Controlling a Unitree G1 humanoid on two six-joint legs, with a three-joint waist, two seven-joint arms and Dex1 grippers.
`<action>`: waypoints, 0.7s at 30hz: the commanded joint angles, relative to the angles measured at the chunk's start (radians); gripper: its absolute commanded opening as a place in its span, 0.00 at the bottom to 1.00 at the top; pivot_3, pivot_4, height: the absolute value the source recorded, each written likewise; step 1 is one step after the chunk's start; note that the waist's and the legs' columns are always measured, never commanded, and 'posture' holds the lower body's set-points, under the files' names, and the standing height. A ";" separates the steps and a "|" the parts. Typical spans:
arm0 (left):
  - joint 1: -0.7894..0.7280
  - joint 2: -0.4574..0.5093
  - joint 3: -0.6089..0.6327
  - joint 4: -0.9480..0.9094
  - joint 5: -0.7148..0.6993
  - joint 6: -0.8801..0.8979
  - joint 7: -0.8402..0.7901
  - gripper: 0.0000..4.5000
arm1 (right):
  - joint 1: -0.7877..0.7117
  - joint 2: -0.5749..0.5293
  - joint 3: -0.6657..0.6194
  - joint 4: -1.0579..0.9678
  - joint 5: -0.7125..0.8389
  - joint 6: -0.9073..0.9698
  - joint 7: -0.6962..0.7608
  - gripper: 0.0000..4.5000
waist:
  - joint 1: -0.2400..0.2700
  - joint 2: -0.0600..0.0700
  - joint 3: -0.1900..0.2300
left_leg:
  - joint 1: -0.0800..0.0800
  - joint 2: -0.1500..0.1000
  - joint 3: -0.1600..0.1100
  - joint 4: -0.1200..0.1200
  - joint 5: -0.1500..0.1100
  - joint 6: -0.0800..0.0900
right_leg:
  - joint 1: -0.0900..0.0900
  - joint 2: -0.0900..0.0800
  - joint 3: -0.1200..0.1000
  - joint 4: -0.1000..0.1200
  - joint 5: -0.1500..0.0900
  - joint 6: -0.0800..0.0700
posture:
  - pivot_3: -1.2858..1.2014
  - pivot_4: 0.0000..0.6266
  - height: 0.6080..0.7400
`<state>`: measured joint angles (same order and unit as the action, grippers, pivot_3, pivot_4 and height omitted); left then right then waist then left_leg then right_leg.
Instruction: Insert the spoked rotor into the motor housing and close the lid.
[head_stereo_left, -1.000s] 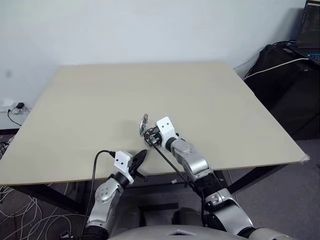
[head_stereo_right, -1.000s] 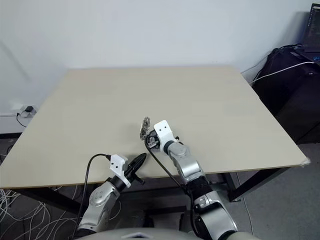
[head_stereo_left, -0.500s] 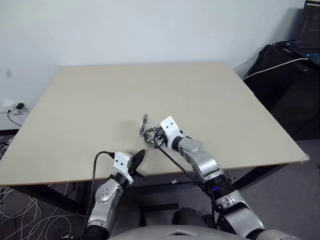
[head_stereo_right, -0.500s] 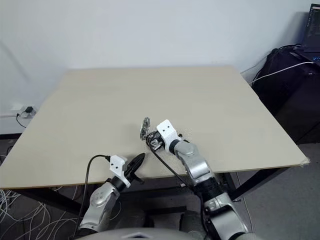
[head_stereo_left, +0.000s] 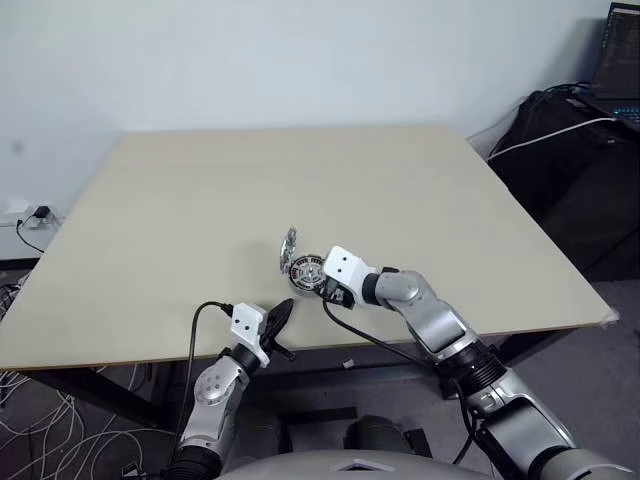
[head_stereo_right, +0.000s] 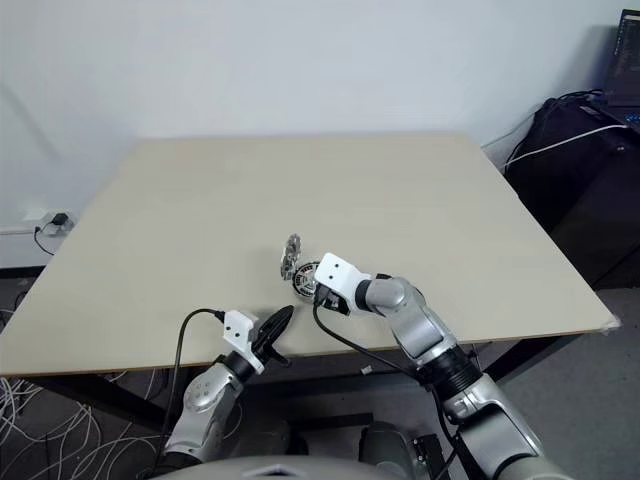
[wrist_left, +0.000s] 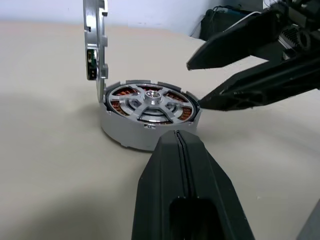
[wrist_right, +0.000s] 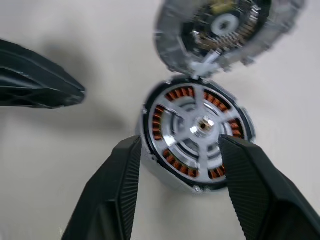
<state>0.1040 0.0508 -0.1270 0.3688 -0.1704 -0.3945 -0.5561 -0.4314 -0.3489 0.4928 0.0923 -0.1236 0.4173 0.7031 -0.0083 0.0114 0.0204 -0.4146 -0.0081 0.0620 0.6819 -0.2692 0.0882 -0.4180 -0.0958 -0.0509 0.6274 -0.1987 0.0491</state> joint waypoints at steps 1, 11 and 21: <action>-0.014 -0.006 0.001 -0.006 -0.003 -0.031 -0.005 0.00 | -0.062 -0.016 0.025 0.026 -0.039 -0.051 0.045 0.56 | 0.000 0.000 0.000 | 0.000 0.000 0.000 0.000 0.000 0.000 | 0.000 0.000 0.000 0.000 0.000 0.000 | 0.52 0.00 1.00; -0.002 -0.022 -0.005 -0.027 -0.011 -0.029 -0.010 0.00 | -0.184 -0.024 0.081 0.204 -0.103 -0.139 0.158 0.56 | 0.000 0.000 0.000 | 0.000 0.000 -0.001 0.001 0.000 0.000 | 0.001 0.000 -0.001 0.000 0.000 0.000 | 0.52 0.00 1.00; 0.016 -0.029 -0.006 -0.065 -0.018 0.009 0.009 0.00 | -0.214 -0.011 0.088 0.303 -0.129 -0.162 0.228 0.56 | 0.000 0.000 0.000 | 0.000 0.000 -0.001 0.001 0.000 0.000 | 0.001 -0.001 -0.001 0.000 0.000 0.000 | 0.52 0.00 1.00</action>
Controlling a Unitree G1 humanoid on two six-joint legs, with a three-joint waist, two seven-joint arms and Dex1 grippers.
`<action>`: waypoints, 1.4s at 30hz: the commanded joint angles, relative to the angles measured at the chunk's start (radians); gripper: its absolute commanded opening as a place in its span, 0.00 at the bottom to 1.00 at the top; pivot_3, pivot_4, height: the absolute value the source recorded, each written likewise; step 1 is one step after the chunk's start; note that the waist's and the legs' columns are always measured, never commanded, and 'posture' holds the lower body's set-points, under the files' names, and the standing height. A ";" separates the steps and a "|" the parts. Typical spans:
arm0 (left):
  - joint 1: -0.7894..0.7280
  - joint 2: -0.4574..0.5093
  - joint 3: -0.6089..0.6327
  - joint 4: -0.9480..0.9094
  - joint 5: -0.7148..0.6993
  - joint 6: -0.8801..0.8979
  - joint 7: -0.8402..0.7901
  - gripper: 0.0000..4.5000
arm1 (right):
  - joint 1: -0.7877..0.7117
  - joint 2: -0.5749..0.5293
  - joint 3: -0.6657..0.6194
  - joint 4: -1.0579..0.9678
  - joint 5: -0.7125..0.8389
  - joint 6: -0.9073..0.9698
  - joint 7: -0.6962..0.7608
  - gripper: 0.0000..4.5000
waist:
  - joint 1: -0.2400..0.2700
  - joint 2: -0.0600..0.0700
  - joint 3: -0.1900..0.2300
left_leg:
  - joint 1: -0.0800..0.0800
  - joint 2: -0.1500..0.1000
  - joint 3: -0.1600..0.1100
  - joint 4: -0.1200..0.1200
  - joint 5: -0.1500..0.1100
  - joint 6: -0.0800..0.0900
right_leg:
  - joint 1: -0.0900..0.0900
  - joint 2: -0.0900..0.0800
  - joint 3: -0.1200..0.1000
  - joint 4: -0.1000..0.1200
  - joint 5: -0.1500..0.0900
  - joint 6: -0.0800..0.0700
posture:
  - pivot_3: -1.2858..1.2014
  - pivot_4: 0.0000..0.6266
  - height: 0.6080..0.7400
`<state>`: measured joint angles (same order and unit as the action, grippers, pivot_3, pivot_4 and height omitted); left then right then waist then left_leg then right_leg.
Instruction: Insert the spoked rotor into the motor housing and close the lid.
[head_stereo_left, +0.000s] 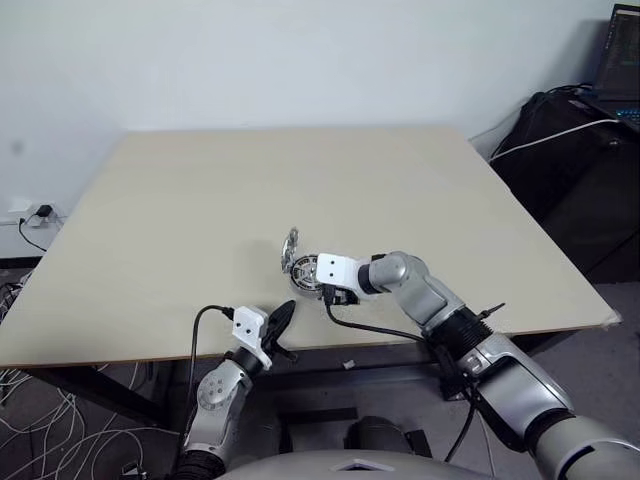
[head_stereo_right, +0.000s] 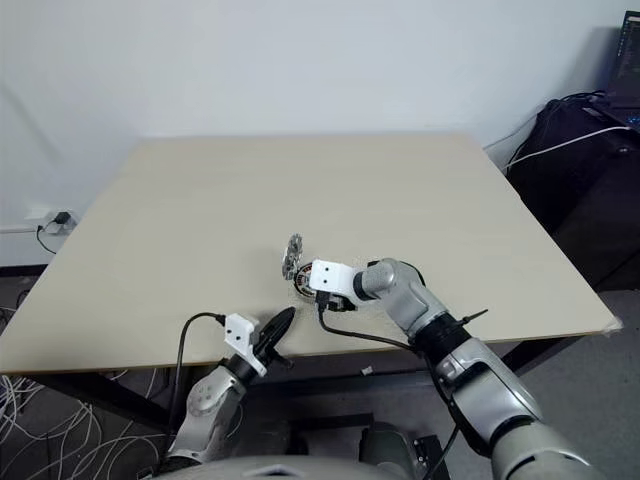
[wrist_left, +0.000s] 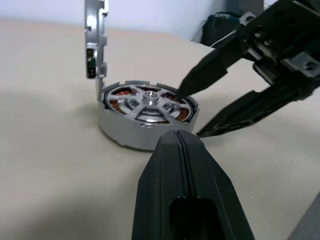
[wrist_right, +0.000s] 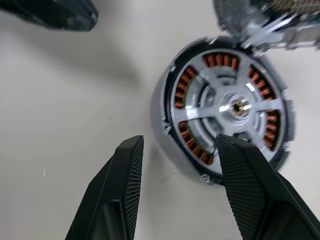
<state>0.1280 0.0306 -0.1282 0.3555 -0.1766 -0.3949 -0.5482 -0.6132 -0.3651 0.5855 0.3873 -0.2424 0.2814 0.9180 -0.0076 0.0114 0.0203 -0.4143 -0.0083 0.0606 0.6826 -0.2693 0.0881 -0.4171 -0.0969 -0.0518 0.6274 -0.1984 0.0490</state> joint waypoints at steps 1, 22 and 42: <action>-0.007 -0.009 -0.006 -0.055 -0.012 0.014 0.001 0.00 | -0.032 0.008 -0.007 0.014 -0.013 -0.028 0.013 0.56 | -0.001 0.000 0.000 | 0.000 0.000 0.000 0.000 0.000 0.000 | 0.000 0.000 0.000 0.000 0.000 0.000 | 0.52 0.00 1.00; 0.037 -0.001 -0.033 -0.226 -0.016 0.162 0.026 0.00 | -0.036 0.022 -0.055 0.062 -0.021 -0.010 0.004 0.15 | -0.001 0.002 -0.001 | 0.001 0.000 0.000 0.000 0.000 0.000 | 0.000 0.000 0.001 0.000 0.001 -0.002 | 0.52 0.00 1.00; 0.076 0.001 -0.051 -0.293 -0.025 0.201 0.022 0.00 | 0.173 -0.022 -0.163 -0.415 0.049 0.264 -0.050 0.15 | 0.016 0.002 -0.001 | -0.003 0.000 0.000 -0.001 0.000 0.000 | -0.004 -0.001 0.001 0.000 0.001 -0.002 | 0.52 0.00 1.00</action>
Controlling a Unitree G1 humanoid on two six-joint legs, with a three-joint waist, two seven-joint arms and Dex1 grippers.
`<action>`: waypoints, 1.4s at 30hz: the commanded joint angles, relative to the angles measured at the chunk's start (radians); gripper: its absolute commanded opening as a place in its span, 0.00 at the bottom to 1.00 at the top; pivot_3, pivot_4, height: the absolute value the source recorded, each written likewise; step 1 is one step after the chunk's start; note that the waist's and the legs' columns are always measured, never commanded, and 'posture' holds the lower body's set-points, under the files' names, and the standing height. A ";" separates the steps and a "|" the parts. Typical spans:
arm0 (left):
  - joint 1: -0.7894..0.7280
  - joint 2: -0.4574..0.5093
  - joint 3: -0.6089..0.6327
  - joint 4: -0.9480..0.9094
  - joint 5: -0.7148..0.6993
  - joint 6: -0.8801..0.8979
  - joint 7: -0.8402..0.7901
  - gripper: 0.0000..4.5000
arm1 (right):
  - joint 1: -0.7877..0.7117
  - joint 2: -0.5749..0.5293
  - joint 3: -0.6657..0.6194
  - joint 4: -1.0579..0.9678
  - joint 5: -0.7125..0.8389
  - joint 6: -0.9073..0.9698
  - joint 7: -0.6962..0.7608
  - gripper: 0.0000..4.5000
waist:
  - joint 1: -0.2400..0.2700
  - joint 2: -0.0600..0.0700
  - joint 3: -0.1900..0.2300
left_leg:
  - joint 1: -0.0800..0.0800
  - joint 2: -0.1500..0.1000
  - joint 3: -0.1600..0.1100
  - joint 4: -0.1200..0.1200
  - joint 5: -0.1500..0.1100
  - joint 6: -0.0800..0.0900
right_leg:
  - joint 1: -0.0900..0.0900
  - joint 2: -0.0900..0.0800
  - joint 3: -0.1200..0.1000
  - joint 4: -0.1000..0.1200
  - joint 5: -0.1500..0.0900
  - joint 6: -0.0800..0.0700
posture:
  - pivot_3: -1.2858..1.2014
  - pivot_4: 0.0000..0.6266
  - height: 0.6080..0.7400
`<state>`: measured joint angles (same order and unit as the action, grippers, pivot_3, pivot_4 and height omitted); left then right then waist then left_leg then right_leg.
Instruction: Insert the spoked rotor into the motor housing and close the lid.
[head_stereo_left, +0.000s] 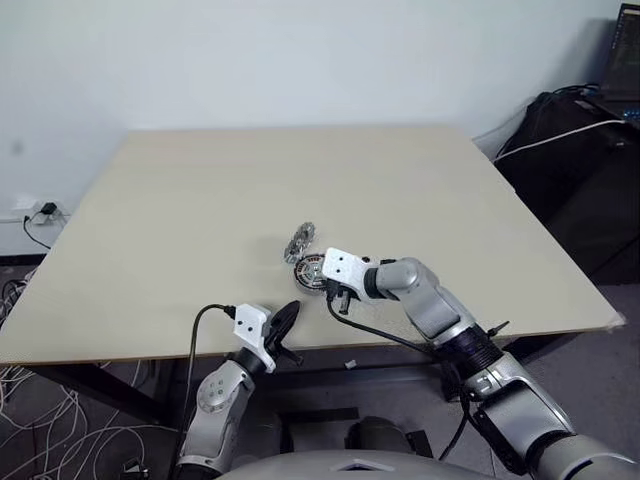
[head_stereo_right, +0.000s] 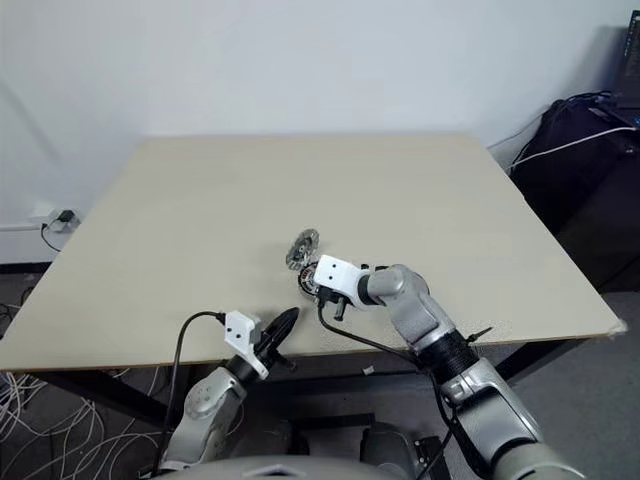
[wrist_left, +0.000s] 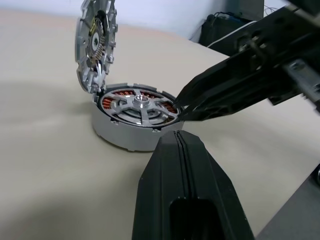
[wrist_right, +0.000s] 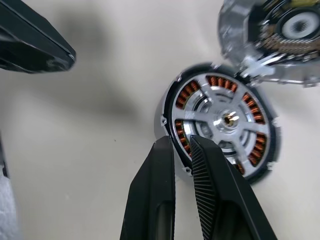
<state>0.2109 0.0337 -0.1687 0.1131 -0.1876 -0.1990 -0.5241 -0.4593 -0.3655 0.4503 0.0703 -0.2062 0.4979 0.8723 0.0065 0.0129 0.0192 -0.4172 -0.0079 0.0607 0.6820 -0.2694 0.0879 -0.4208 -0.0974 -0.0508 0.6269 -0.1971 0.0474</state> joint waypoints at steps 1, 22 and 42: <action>-0.007 -0.001 -0.011 -0.051 -0.015 0.008 -0.003 0.00 | 0.033 -0.033 -0.025 -0.125 0.011 0.062 -0.004 0.15 | 0.005 0.000 0.000 | 0.000 0.000 0.000 0.000 0.000 0.000 | 0.000 0.000 0.000 0.000 0.000 0.000 | 0.52 0.00 1.00; -0.014 0.002 -0.028 -0.090 -0.024 0.066 0.020 0.00 | -0.106 -0.041 0.125 0.134 -0.082 -0.243 0.005 0.15 | 0.008 -0.002 0.001 | 0.002 0.000 0.000 0.001 0.000 0.000 | 0.003 0.005 -0.001 -0.001 0.000 0.000 | 0.52 0.00 1.00; 0.019 -0.002 -0.033 -0.173 -0.033 0.105 0.060 0.00 | -0.213 0.018 0.146 0.381 -0.131 -0.328 0.089 0.15 | 0.008 -0.001 0.001 | 0.004 0.000 0.000 0.001 0.000 0.000 | 0.005 0.002 -0.001 -0.001 0.000 0.000 | 0.52 0.00 1.00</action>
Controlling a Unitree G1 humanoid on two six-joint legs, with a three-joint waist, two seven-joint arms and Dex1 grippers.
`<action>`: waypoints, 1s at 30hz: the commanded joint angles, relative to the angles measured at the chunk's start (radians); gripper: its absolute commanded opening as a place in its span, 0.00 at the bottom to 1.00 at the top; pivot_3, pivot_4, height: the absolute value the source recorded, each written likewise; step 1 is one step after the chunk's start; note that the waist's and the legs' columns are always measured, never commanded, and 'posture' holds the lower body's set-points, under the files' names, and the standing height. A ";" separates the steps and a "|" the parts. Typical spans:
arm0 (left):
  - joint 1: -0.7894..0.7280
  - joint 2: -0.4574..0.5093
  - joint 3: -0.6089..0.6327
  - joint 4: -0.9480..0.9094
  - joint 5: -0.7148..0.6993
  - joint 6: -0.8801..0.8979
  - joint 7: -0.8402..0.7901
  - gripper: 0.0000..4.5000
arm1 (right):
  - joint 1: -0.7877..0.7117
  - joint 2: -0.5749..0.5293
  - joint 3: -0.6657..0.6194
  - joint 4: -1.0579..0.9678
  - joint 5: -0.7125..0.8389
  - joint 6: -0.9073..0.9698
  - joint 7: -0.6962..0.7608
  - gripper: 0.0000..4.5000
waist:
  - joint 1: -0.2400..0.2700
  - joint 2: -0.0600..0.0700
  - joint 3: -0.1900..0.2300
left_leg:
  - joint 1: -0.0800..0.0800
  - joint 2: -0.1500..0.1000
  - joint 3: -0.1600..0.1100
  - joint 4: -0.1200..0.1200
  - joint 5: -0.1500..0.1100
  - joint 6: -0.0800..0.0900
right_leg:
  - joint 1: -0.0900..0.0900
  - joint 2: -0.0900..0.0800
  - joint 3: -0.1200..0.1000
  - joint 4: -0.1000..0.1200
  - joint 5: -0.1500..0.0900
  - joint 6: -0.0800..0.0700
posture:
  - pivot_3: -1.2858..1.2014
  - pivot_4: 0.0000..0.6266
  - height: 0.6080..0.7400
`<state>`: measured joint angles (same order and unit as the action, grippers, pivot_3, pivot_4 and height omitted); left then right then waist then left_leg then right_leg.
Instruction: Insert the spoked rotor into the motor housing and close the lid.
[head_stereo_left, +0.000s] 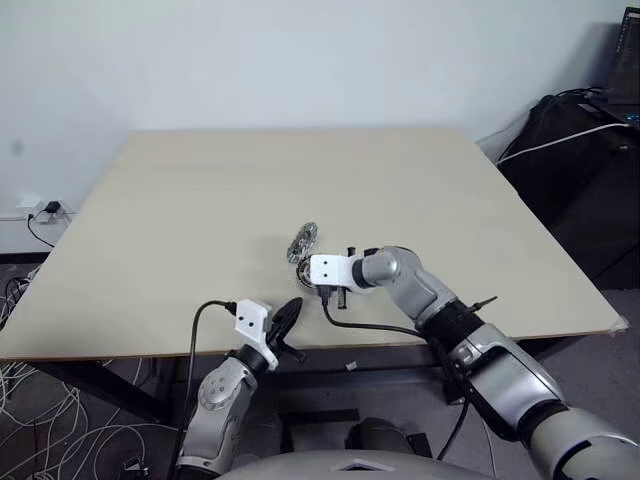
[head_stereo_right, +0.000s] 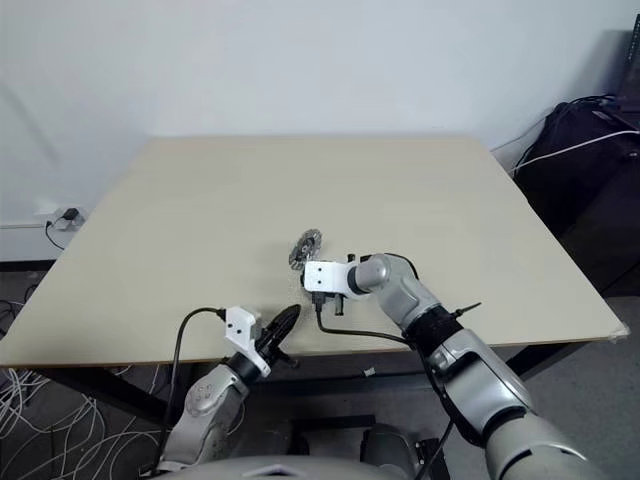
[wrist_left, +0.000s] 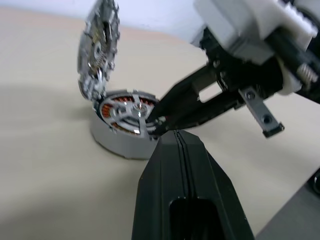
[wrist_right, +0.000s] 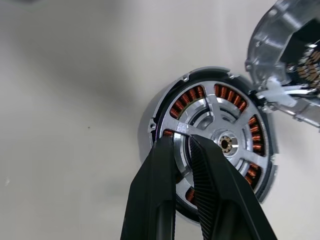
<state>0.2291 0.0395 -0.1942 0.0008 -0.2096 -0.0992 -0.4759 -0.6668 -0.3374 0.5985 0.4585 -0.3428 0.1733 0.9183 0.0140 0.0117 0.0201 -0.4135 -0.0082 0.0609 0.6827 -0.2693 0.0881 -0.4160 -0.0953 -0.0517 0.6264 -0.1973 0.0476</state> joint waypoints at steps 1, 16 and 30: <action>0.006 -0.008 -0.009 -0.071 -0.011 0.010 0.015 0.00 | -0.004 -0.007 -0.013 -0.018 0.014 0.003 0.047 0.15 | 0.000 0.000 0.000 | 0.000 0.000 0.000 0.000 0.000 0.000 | 0.000 0.000 0.000 0.000 0.000 0.000 | 0.52 0.00 1.00; 0.022 0.000 -0.029 -0.137 -0.015 0.066 0.026 0.00 | 0.003 0.011 -0.068 -0.063 0.055 0.036 0.052 0.84 | -0.001 0.001 0.000 | 0.000 0.000 0.000 0.000 0.000 0.000 | -0.001 0.000 0.000 0.000 0.000 0.000 | 0.52 0.00 1.00; 0.026 -0.007 -0.046 -0.178 -0.009 0.097 0.056 0.00 | 0.008 -0.014 -0.019 -0.062 0.026 0.091 0.143 0.84 | -0.001 0.001 0.000 | 0.000 0.000 0.000 0.000 0.000 0.000 | -0.001 0.000 0.000 0.000 0.000 0.000 | 0.52 0.00 1.00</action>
<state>0.2620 0.0392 -0.2290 -0.1238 -0.2151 -0.0020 -0.4246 -0.6491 -0.3485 0.5822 0.4249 -0.3132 0.2547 1.0504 0.0129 0.0124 0.0205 -0.4136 -0.0080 0.0609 0.6825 -0.2693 0.0880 -0.4165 -0.0950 -0.0517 0.6267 -0.1974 0.0476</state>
